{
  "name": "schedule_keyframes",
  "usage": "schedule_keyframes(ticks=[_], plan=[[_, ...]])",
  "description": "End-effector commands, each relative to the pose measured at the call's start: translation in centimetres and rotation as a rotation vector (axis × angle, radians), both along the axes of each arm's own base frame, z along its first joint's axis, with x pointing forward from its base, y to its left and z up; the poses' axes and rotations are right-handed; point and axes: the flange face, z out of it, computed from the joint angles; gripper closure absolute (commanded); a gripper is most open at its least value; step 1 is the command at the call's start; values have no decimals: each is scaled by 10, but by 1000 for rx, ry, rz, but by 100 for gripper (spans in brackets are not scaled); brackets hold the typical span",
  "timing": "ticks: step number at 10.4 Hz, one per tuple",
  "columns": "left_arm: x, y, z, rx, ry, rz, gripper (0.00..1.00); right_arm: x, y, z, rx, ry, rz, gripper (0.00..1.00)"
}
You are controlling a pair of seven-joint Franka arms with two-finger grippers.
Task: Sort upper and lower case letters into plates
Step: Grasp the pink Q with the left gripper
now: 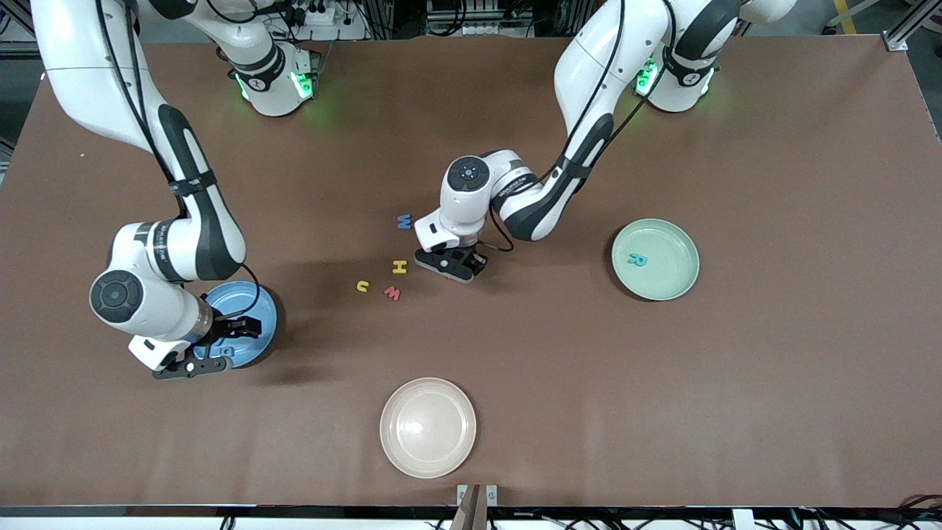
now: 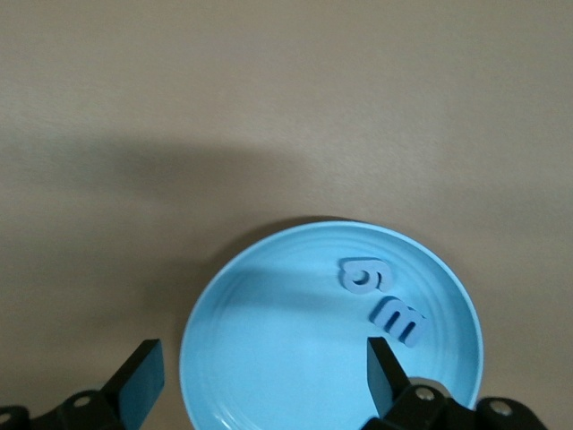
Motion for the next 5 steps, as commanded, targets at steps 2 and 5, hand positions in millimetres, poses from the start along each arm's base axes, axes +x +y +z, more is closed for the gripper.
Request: schedule_keyframes(ticks=[2, 5], plan=[[12, 22, 2, 115, 58, 20, 72, -4, 31, 17, -1, -19, 66, 0], [46, 58, 23, 127, 113, -10, 72, -4, 71, 21, 8, -45, 258, 0]])
